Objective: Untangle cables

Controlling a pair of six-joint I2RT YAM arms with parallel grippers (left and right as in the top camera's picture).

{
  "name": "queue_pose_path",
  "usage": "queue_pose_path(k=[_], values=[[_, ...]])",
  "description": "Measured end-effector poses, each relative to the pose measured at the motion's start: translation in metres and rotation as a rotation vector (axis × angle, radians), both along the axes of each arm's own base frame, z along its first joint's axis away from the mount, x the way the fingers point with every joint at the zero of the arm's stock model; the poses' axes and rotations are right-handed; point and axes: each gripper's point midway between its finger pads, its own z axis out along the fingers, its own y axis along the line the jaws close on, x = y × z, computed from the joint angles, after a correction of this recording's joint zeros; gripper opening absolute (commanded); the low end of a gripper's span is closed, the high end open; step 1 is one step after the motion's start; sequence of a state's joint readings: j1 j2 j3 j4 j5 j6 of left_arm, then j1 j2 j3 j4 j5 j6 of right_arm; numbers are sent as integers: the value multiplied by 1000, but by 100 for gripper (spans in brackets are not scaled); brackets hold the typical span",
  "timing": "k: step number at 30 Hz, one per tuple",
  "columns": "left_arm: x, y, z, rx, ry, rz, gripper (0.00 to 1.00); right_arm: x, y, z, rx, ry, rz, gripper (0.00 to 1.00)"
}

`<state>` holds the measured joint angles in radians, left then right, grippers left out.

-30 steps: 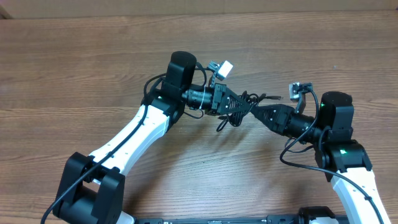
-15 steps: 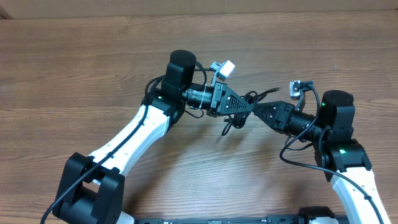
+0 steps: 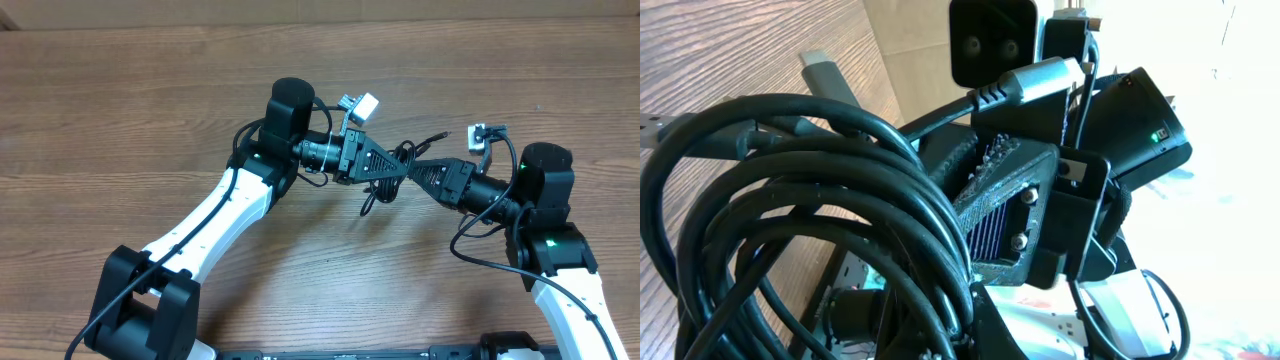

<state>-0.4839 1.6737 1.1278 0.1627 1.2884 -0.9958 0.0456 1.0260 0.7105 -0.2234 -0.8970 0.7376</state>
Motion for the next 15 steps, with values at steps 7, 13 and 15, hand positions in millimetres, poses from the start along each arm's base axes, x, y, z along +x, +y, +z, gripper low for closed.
queue_pose_path(k=[7, 13, 15], values=[[0, 0, 0, -1, -5, 0, 4, 0, -2, -5, -3, 32, -19, 4], [-2, 2, -10, 8, -65, -11, 4, 1, -32, -56, -173, 221, -212, 4], [-2, 6, -18, 35, -57, -1, 4, 0, -46, -72, -245, 272, -285, 4]])
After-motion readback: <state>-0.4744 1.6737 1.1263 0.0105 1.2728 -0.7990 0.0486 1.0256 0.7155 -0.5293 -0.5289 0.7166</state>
